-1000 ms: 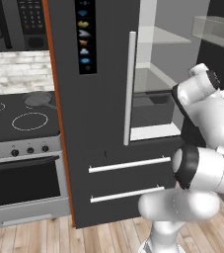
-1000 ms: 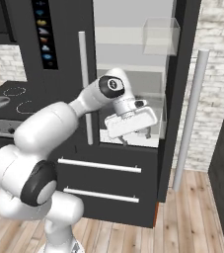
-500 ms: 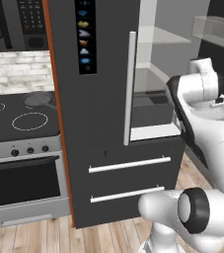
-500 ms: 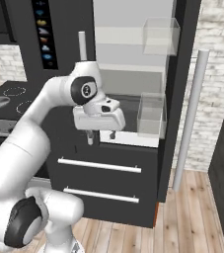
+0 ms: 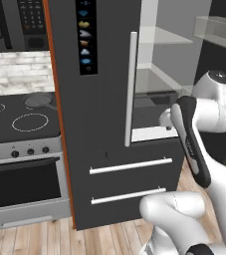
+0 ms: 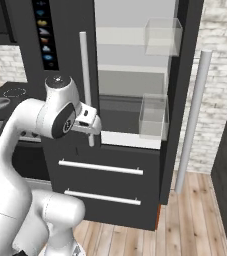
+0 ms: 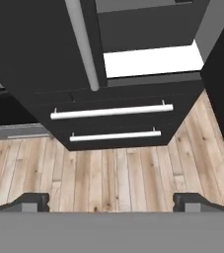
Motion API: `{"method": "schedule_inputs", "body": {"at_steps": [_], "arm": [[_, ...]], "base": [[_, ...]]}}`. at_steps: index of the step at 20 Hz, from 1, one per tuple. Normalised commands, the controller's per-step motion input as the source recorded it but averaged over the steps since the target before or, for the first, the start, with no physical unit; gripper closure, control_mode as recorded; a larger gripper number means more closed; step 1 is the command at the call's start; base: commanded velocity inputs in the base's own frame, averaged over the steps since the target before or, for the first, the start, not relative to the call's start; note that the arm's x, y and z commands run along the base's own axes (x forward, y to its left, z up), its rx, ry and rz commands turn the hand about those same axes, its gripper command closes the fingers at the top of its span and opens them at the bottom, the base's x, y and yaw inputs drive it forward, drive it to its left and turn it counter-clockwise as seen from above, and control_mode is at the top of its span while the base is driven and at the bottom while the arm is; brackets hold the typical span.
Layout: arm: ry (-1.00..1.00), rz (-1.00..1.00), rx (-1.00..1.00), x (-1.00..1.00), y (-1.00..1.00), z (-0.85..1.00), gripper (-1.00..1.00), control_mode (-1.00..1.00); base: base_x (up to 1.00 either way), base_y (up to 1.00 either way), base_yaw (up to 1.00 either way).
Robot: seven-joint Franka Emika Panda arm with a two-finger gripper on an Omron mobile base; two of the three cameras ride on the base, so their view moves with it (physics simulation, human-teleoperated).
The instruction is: Place one of the steaks on the plate and the other in the bowl. Then place the bowl in the fridge.
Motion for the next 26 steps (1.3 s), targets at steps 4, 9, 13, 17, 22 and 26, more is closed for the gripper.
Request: {"method": "schedule_inputs", "body": {"at_steps": [4,9,13,17,22,26], "arm": [[-0.08,0.0,-0.05,0.0,0.01,0.07,-1.0,-1.0],[-0.01,-0.03,0.02,0.29,0.08,-0.01,-1.0,-1.0],[0.0,-0.05,0.0,0.62,0.36,0.0,-1.0,-1.0],[0.0,-0.05,-0.02,0.8,0.32,0.04,-1.0,-1.0],[-0.08,0.0,0.0,0.69,0.39,0.11,-1.0,-1.0],[-0.18,0.0,0.0,0.62,0.32,0.02,-1.0,-1.0]], "base": [[0.0,0.0,0.0],[0.0,0.0,0.0],[0.0,0.0,0.0],[0.0,0.0,0.0],[0.0,0.0,0.0],[0.0,0.0,0.0]]}}
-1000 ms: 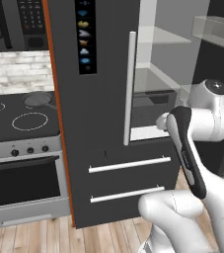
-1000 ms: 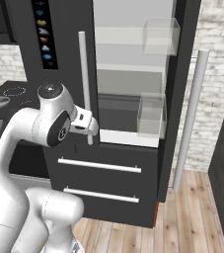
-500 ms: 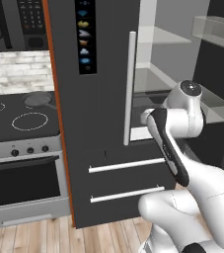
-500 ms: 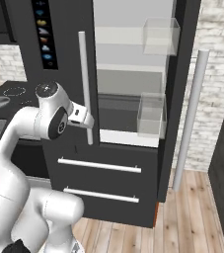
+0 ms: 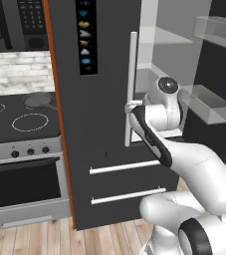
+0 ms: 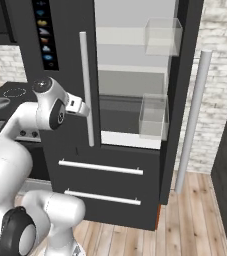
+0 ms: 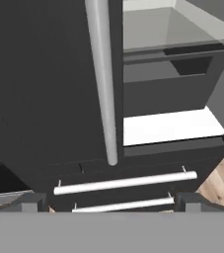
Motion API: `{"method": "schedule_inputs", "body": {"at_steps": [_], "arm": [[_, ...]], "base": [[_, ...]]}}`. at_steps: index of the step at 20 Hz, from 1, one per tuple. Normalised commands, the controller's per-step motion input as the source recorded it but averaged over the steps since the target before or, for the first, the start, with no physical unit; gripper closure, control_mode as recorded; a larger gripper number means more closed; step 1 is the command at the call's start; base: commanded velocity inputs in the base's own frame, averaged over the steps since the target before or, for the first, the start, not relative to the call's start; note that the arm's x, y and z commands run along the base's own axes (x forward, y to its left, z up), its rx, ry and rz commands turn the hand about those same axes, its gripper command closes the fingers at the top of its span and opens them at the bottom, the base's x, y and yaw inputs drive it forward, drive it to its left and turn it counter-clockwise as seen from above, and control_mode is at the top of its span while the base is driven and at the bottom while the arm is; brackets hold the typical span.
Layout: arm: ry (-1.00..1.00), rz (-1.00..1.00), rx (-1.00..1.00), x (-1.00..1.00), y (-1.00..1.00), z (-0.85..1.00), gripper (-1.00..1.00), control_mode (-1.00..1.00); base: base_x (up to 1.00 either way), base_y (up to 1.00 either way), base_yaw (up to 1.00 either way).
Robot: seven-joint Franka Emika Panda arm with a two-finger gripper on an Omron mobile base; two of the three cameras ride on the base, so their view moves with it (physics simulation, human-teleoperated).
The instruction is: Place one of the steaks on the plate and the other in the bowl. Then place the bowl in the fridge.
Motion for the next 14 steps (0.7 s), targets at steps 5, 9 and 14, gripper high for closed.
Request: {"method": "schedule_inputs", "body": {"at_steps": [5,9,14], "arm": [[-0.09,0.0,-0.07,0.43,0.0,0.0,-1.0,-1.0],[0.0,0.0,-0.05,0.58,0.0,0.01,-1.0,-1.0],[0.06,0.0,0.0,0.49,0.0,0.04,-1.0,-1.0]], "base": [[0.0,0.0,0.0],[0.0,0.0,0.0],[0.0,0.0,0.0]]}}
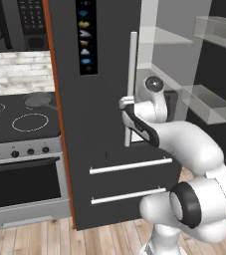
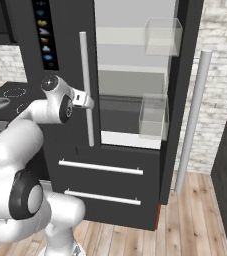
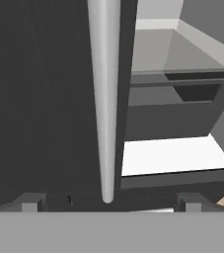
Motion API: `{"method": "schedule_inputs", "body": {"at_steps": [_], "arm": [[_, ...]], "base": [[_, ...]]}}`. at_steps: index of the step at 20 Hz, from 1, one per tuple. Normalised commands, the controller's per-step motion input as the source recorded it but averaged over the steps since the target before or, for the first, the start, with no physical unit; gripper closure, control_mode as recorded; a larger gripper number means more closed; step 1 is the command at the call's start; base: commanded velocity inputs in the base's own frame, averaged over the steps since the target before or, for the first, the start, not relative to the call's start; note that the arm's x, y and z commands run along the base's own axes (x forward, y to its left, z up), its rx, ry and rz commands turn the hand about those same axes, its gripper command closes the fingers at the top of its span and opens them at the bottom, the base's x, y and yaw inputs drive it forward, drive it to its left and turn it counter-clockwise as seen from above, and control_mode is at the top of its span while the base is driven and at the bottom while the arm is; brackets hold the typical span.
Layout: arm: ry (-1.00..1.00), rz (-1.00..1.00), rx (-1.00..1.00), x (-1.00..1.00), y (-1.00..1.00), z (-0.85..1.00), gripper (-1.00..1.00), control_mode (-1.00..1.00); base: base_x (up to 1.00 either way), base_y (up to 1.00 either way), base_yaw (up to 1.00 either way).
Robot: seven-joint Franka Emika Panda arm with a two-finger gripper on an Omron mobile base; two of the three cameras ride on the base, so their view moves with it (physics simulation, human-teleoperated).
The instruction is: Place one of the steaks on the plate and the other in the bowl. Then place the bowl in the fridge.
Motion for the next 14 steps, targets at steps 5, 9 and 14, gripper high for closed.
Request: {"method": "schedule_inputs", "body": {"at_steps": [5,9,14], "arm": [[-0.05,0.0,0.0,0.42,0.0,-0.1,-1.0,-1.0],[0.0,0.0,0.0,0.49,0.0,0.0,-1.0,-1.0],[0.0,0.0,0.0,0.4,0.0,0.0,-1.0,-1.0]], "base": [[0.0,0.0,0.0],[0.0,0.0,0.0],[0.0,0.0,0.0]]}}
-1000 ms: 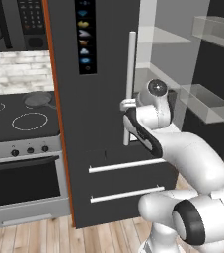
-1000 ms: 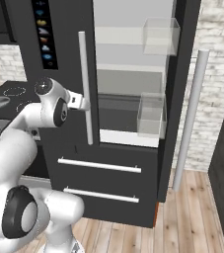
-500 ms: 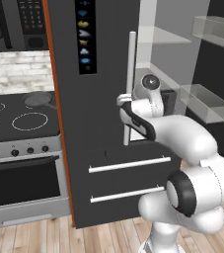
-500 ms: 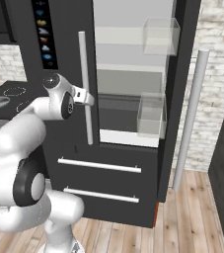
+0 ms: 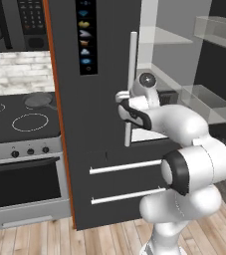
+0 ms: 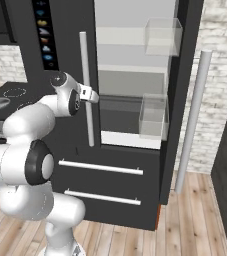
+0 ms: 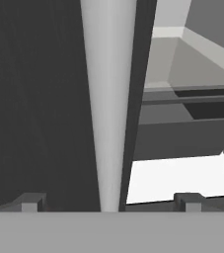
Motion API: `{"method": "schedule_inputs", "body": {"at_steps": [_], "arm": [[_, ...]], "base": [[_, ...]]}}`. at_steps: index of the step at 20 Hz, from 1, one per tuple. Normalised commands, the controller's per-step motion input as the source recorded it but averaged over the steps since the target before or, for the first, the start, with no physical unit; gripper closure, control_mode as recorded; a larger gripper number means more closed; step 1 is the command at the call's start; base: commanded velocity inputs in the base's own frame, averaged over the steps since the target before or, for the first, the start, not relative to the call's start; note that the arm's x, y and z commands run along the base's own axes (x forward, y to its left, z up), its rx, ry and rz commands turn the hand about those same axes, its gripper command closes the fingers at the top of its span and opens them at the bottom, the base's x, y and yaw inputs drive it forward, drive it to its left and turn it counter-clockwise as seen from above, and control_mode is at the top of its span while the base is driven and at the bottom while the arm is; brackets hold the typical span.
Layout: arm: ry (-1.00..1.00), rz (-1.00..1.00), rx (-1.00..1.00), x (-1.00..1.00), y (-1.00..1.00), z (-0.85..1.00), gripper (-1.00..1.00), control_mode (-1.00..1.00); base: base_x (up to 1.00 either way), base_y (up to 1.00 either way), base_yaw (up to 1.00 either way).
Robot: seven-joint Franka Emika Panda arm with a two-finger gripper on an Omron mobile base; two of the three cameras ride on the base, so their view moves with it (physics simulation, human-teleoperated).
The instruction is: Place one of the steaks on the plate and the other in the bowl. Then place the bowl in the fridge.
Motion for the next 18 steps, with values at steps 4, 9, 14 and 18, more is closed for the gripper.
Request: {"method": "schedule_inputs", "body": {"at_steps": [4,9,14,18], "arm": [[0.0,0.0,0.0,0.29,-0.02,-0.02,-1.0,-1.0],[0.0,0.01,0.0,0.3,0.0,0.0,-1.0,-1.0],[0.0,0.01,0.0,0.47,-0.04,0.0,-1.0,-1.0],[0.0,0.01,0.0,0.33,0.0,0.0,-1.0,-1.0]], "base": [[0.0,0.0,0.0],[0.0,0.0,0.0],[0.0,0.0,0.0],[0.0,0.0,0.0]]}}
